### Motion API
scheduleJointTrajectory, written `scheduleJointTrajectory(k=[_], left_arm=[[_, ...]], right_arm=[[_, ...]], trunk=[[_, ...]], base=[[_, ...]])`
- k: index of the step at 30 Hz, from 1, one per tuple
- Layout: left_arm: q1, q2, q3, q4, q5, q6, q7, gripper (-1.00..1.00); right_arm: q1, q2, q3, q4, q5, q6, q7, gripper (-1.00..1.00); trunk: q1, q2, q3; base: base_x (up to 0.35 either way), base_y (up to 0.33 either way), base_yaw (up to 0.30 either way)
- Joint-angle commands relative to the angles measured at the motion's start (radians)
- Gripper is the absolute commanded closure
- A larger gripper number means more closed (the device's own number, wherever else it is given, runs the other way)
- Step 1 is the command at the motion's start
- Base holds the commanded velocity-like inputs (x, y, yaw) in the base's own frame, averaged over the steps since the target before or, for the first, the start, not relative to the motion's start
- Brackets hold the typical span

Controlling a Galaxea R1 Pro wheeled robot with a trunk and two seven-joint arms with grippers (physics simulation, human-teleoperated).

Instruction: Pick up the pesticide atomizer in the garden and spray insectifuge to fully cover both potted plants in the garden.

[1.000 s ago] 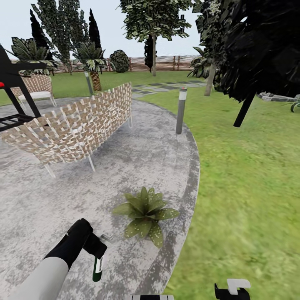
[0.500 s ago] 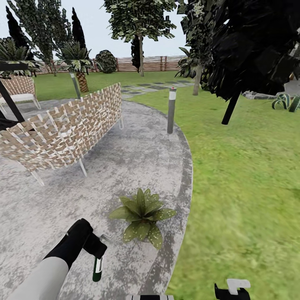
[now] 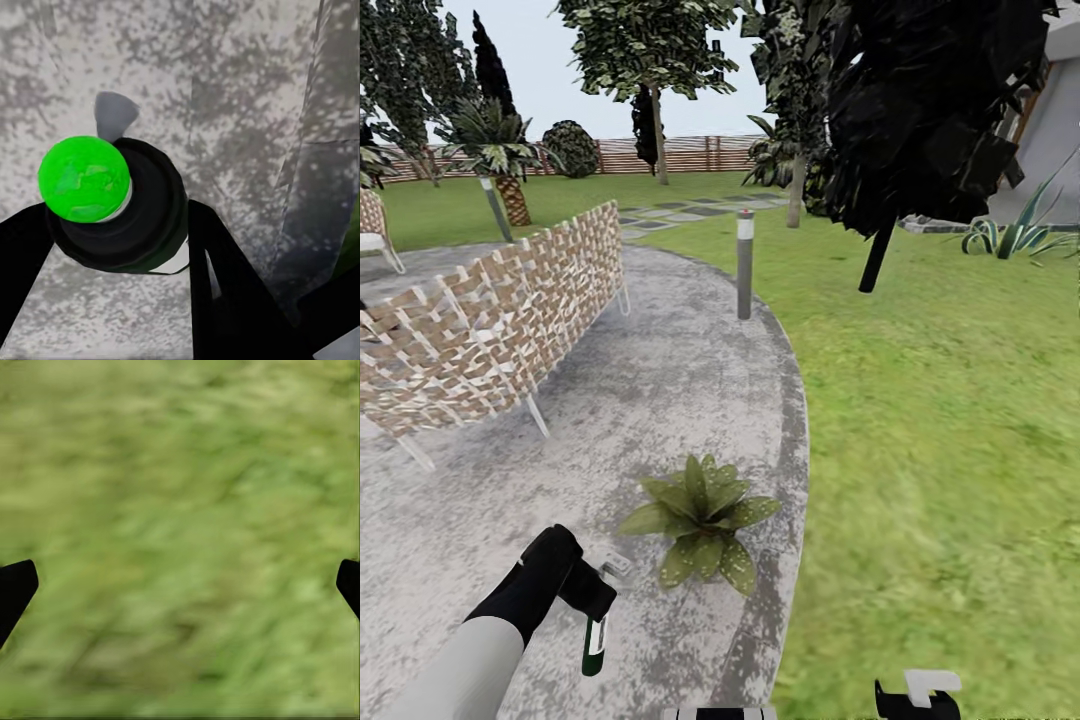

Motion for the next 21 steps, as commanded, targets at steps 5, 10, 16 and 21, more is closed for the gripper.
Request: scheduleJointTrajectory(k=[5,10,16,21], left_arm=[[0.000,-0.002,0.003,-0.001,-0.007,0.003,-0.009,1.00],[0.000,-0.002,0.004,-0.001,-0.006,0.003,-0.009,1.00],[0.000,-0.001,0.003,-0.001,-0.006,0.003,-0.009,1.00],[0.000,0.000,0.004,-0.001,-0.006,0.003,-0.009,1.00]], right_arm=[[-0.001,-0.007,0.009,0.001,-0.010,-0.005,-0.002,-1.00],[-0.001,-0.006,0.010,0.000,-0.010,-0.004,-0.002,-1.00],[-0.001,-0.003,0.011,-0.001,-0.010,-0.005,-0.002,-1.00],[-0.001,-0.005,0.010,-0.001,-0.010,-0.004,-0.002,-1.00]], trunk=[[0.000,0.000,-0.001],[0.000,0.000,-0.001],[0.000,0.000,0.000],[0.000,0.000,0.004]], base=[[0.013,0.304,-0.009],[0.141,0.283,0.000],[0.172,0.162,-0.040],[0.007,0.005,-0.238]])
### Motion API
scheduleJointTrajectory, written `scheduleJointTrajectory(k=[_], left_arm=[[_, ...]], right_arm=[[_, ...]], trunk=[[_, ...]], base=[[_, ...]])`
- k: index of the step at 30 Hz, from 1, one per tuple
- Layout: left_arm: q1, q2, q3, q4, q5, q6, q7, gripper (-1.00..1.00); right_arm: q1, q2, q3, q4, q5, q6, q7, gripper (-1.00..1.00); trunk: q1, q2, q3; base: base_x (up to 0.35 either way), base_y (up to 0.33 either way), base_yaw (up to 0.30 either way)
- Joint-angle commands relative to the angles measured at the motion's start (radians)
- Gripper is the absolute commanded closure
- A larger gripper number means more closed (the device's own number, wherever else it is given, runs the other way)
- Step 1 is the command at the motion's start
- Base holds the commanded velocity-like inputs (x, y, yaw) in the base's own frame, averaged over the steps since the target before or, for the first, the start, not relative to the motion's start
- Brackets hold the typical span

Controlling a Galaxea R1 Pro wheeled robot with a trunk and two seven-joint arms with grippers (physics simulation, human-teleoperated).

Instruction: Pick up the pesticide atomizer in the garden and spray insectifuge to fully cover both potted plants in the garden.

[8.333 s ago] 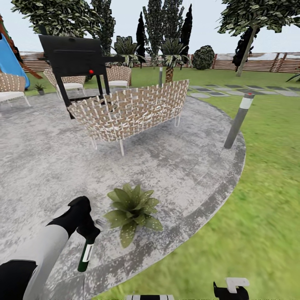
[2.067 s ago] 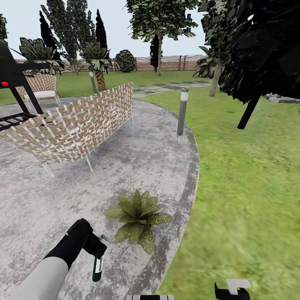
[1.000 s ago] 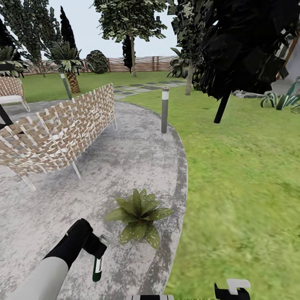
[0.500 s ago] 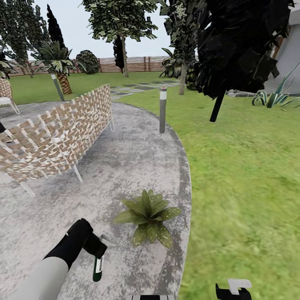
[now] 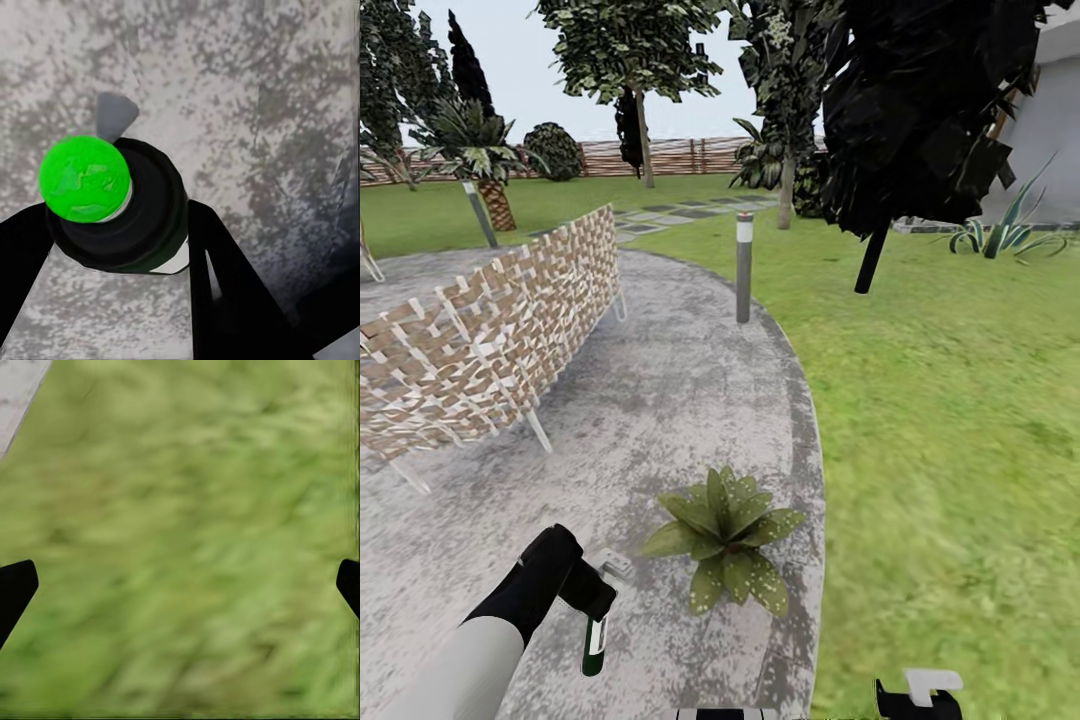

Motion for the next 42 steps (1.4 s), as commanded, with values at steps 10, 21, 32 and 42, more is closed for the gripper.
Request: scheduleJointTrajectory(k=[10,21,32,42], left_arm=[[0.000,0.001,0.004,-0.002,-0.008,0.004,-0.010,1.00],[0.000,0.001,0.001,-0.036,-0.008,0.004,-0.010,1.00],[0.000,0.001,-0.001,-0.045,-0.008,0.004,-0.010,1.00],[0.000,0.002,0.000,-0.045,-0.010,0.004,-0.009,1.00]], right_arm=[[-0.001,0.008,0.006,-0.003,-0.012,-0.003,-0.003,-1.00],[-0.001,0.008,0.004,-0.004,-0.012,-0.003,-0.003,-1.00],[-0.001,0.008,0.006,-0.002,-0.012,-0.002,-0.002,-1.00],[-0.001,0.008,0.005,-0.002,-0.012,-0.003,-0.002,-1.00]], trunk=[[0.000,0.000,0.003],[0.000,0.000,0.005],[0.000,0.000,0.011],[0.000,0.000,0.015]], base=[[0.000,0.000,-0.183],[0.000,0.000,-0.074],[-0.066,0.085,-0.239],[0.003,0.293,-0.241]])
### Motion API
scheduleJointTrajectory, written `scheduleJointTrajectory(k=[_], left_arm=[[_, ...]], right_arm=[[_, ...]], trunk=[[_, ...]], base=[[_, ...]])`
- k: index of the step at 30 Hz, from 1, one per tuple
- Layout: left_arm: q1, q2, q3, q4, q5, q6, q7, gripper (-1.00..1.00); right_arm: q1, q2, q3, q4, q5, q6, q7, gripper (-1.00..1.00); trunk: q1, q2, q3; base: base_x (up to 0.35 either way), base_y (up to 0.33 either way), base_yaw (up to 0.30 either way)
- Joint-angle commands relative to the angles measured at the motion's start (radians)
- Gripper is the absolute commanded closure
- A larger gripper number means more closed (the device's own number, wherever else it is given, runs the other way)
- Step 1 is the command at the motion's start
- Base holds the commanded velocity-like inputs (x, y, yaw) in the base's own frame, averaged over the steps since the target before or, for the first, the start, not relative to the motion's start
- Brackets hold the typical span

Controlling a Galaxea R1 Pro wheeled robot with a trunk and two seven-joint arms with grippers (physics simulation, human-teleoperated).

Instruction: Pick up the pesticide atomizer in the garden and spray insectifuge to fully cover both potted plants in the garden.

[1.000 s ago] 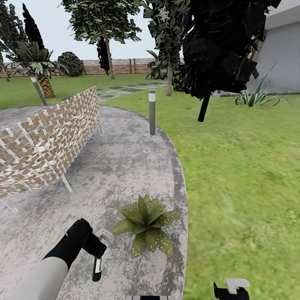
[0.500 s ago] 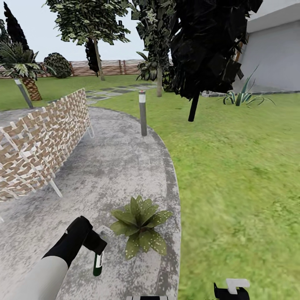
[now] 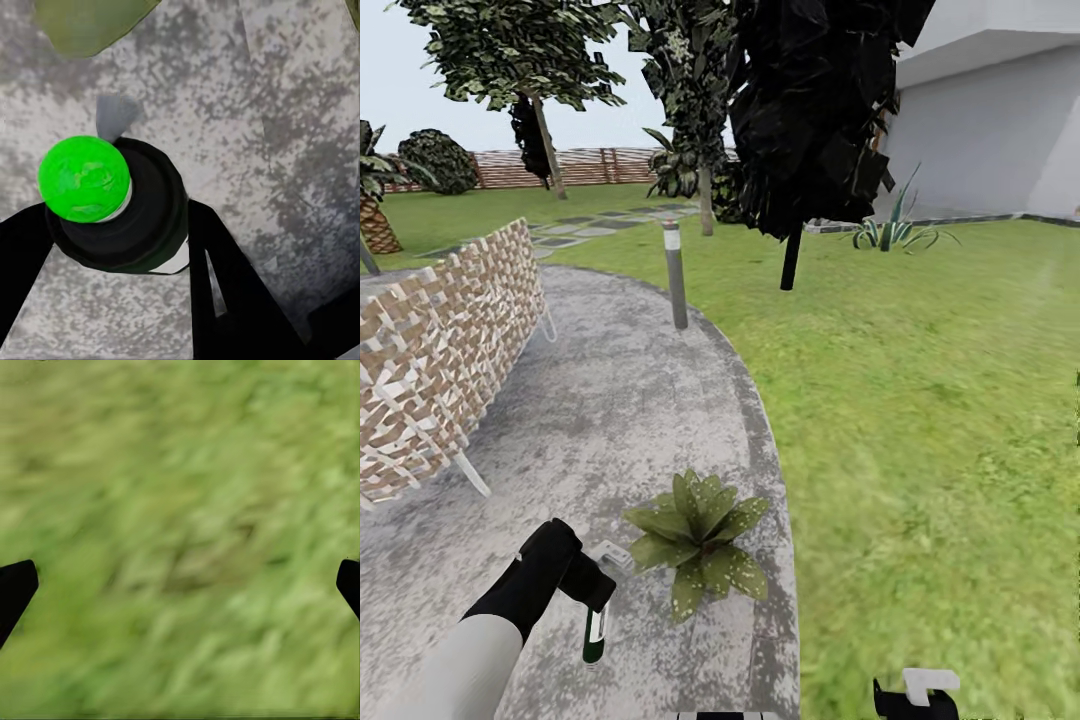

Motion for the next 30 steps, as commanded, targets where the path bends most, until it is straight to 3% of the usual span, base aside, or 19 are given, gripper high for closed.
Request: scheduleJointTrajectory(k=[1,6,15,23,25,27,30], left_arm=[[0.000,0.000,0.003,-0.001,-0.008,0.003,-0.009,1.00],[0.000,0.000,0.002,0.001,-0.009,0.003,-0.009,1.00],[0.001,0.006,-0.001,0.009,-0.010,0.002,-0.009,1.00],[0.001,-0.004,-0.006,0.004,-0.008,0.005,-0.012,1.00],[0.001,-0.019,-0.010,0.001,-0.010,0.009,-0.012,1.00],[-0.001,-0.049,-0.022,0.002,-0.021,0.018,-0.011,1.00],[-0.009,-0.063,-0.072,0.007,-0.043,0.055,-0.014,1.00]], right_arm=[[-0.001,0.000,0.009,0.001,-0.010,-0.004,-0.002,-1.00],[-0.001,0.000,0.009,0.001,-0.010,-0.004,-0.002,-1.00],[-0.001,-0.009,0.011,0.005,-0.007,-0.004,-0.001,-1.00],[-0.001,-0.010,0.011,0.005,-0.007,-0.004,-0.001,-1.00],[-0.001,-0.010,0.011,0.005,-0.007,-0.004,-0.001,-1.00],[-0.001,-0.010,0.012,0.005,-0.007,-0.004,-0.001,-1.00],[-0.001,-0.010,0.012,0.005,-0.007,-0.004,-0.001,-1.00]], trunk=[[0.000,0.000,0.000],[0.000,0.000,0.001],[0.000,0.000,0.001],[0.000,0.000,0.001],[0.000,0.000,0.001],[0.000,0.000,0.001],[0.000,0.000,0.001]], base=[[0.114,0.303,-0.241],[0.079,0.303,-0.217],[0.003,0.302,-0.012],[0.000,0.062,0.000],[0.000,0.002,0.000],[0.000,0.001,0.000],[0.000,0.000,0.000]])
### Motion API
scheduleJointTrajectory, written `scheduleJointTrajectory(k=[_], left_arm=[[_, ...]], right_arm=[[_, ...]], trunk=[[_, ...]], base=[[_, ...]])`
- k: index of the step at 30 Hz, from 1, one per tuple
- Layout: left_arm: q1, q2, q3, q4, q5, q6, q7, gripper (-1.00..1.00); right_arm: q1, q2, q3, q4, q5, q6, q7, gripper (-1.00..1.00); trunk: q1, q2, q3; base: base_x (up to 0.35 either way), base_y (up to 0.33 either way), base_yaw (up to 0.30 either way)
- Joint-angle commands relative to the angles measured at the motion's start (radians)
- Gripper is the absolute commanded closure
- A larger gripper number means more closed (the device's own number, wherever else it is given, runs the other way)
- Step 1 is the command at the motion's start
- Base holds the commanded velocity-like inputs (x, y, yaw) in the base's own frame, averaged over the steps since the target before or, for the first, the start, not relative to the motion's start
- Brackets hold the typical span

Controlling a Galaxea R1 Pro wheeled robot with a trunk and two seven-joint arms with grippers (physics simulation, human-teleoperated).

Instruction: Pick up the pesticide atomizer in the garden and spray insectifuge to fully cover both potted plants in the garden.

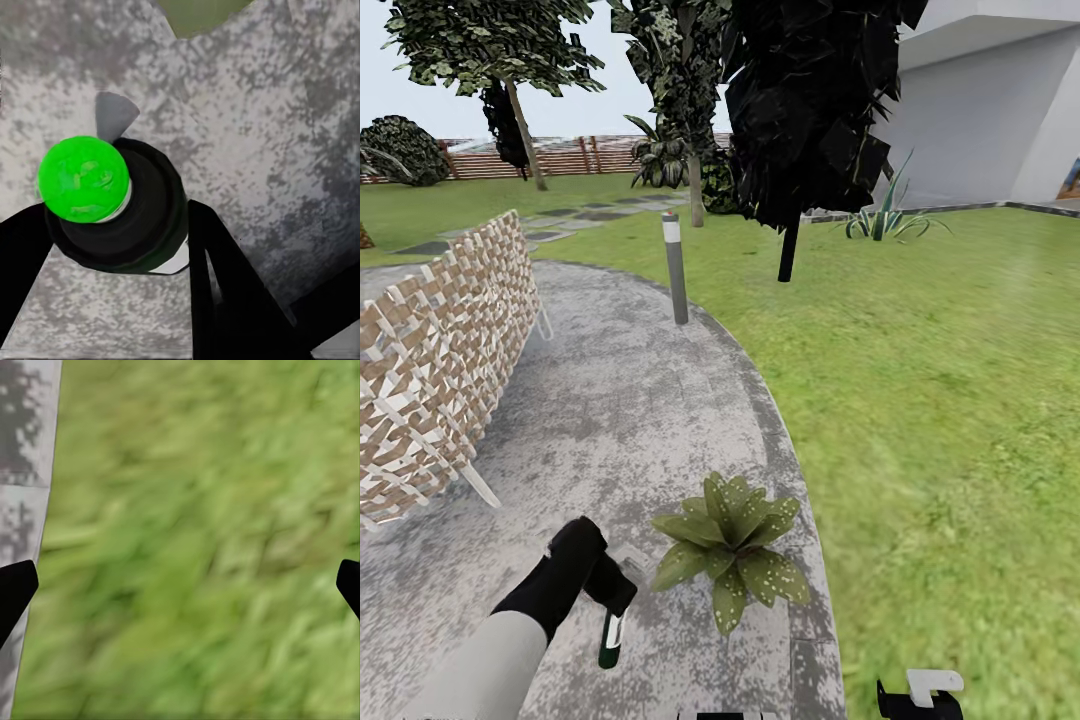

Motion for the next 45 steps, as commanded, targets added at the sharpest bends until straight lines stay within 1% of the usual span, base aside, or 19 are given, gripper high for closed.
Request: scheduleJointTrajectory(k=[1,3,6,9,11,12,13,15,17,18,21,22,23,30,31,35,37,41,45], left_arm=[[-0.003,0.000,-0.024,0.001,-0.018,0.034,-0.012,1.00],[-0.007,0.002,-0.060,0.000,-0.025,0.077,-0.023,1.00],[-0.015,0.003,-0.085,-0.006,-0.029,0.094,-0.041,1.00],[-0.079,0.004,-0.119,0.001,-0.049,0.115,-0.103,1.00],[-0.107,0.004,-0.139,0.004,-0.082,0.120,-0.166,1.00],[-0.116,0.002,-0.147,0.004,-0.122,0.121,-0.211,1.00],[-0.119,0.002,-0.149,0.001,-0.157,0.122,-0.232,1.00],[-0.120,0.003,-0.149,-0.001,-0.195,0.122,-0.249,1.00],[-0.115,0.009,-0.147,-0.002,-0.223,0.121,-0.266,1.00],[-0.110,0.018,-0.146,-0.003,-0.228,0.118,-0.268,1.00],[-0.106,0.050,-0.147,-0.006,-0.232,0.110,-0.270,1.00],[-0.104,0.067,-0.145,-0.007,-0.232,0.105,-0.271,1.00],[-0.104,0.071,-0.145,-0.008,-0.232,0.104,-0.272,1.00],[-0.121,0.064,-0.147,-0.010,-0.226,0.108,-0.283,1.00],[-0.125,0.063,-0.148,-0.010,-0.227,0.108,-0.293,1.00],[-0.161,0.066,-0.153,-0.010,-0.235,0.106,-0.372,1.00],[-0.182,0.068,-0.157,-0.010,-0.236,0.106,-0.390,1.00],[-0.192,0.073,-0.168,-0.010,-0.237,0.107,-0.396,1.00],[-0.205,0.076,-0.185,-0.009,-0.237,0.106,-0.396,1.00]], right_arm=[[0.000,0.000,0.009,0.000,-0.010,-0.003,-0.002,-1.00],[0.000,0.000,0.009,0.000,-0.010,-0.003,-0.002,-1.00],[0.000,0.000,0.009,0.000,-0.010,-0.003,-0.002,-1.00],[0.000,0.000,0.009,0.000,-0.009,-0.003,-0.002,-1.00],[0.000,0.000,0.009,0.000,-0.009,-0.003,-0.002,-1.00],[0.000,0.000,0.009,0.000,-0.010,-0.003,-0.002,-1.00],[0.000,0.000,0.009,0.000,-0.010,-0.003,-0.002,-1.00],[0.000,0.000,0.009,0.000,-0.010,-0.003,-0.002,-1.00],[0.000,0.000,0.009,0.000,-0.010,-0.003,-0.002,-1.00],[0.000,0.000,0.009,0.000,-0.010,-0.003,-0.002,-1.00],[0.000,0.000,0.009,0.000,-0.010,-0.003,-0.002,-1.00],[0.000,0.000,0.009,0.000,-0.010,-0.003,-0.002,-1.00],[0.000,0.000,0.009,0.000,-0.010,-0.003,-0.002,-1.00],[0.000,0.000,0.008,-0.001,-0.010,-0.003,-0.002,-1.00],[0.000,0.000,0.008,-0.001,-0.010,-0.003,-0.002,-1.00],[0.000,0.000,0.008,-0.001,-0.010,-0.003,-0.002,-1.00],[0.000,0.000,0.008,-0.001,-0.010,-0.003,-0.002,-1.00],[0.000,0.000,0.008,-0.001,-0.010,-0.003,-0.002,-1.00],[0.000,-0.001,0.009,-0.002,-0.010,-0.004,-0.002,-1.00]], trunk=[[0.000,0.000,-0.001],[0.000,0.000,-0.001],[0.000,0.000,-0.001],[0.000,0.000,-0.001],[0.000,0.000,-0.001],[0.000,0.000,-0.001],[0.000,0.000,-0.001],[0.000,0.000,-0.001],[0.000,0.000,-0.001],[0.000,0.000,-0.001],[0.000,0.000,-0.001],[0.000,0.000,-0.001],[0.000,0.000,-0.001],[0.000,0.000,-0.001],[0.000,0.000,-0.001],[0.000,0.000,-0.001],[0.000,0.000,-0.001],[0.000,0.000,-0.001],[0.000,0.000,-0.001]], base=[[0.000,0.000,0.000],[0.000,0.000,0.000],[0.000,0.000,0.000],[0.000,0.000,0.000],[0.000,0.000,0.000],[0.000,0.000,0.000],[0.000,0.000,0.000],[0.000,0.000,0.000],[0.000,0.000,0.000],[0.000,0.000,0.000],[0.000,0.000,0.000],[0.000,0.000,0.000],[0.000,0.000,0.000],[0.000,0.000,-0.090],[0.000,0.000,-0.258],[0.000,0.000,-0.280],[0.000,0.000,-0.288],[0.000,0.000,-0.289],[0.000,0.064,-0.089]])
